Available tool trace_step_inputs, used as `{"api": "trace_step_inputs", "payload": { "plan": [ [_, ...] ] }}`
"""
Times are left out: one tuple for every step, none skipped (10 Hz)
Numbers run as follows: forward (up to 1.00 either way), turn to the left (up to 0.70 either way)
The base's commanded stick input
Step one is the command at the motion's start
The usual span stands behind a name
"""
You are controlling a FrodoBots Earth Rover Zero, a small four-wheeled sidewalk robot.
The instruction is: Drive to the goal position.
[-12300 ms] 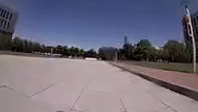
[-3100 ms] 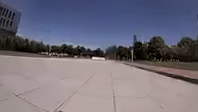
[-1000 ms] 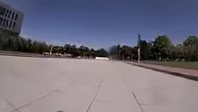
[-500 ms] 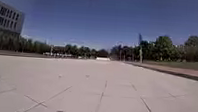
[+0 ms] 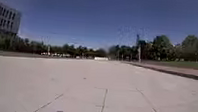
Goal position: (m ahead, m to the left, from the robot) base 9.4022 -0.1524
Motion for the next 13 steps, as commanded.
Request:
{"api": "trace_step_inputs", "payload": {
  "plan": [
    [0.85,0.04],
    [0.85,0.04],
    [0.85,0.04],
    [0.85,0.04],
    [0.85,0.04],
    [0.85,0.04],
    [0.85,0.04],
    [0.85,0.04],
    [0.85,0.04],
    [0.85,0.04],
    [0.85,0.04],
    [0.85,0.04],
    [0.85,0.04]
  ]
}}
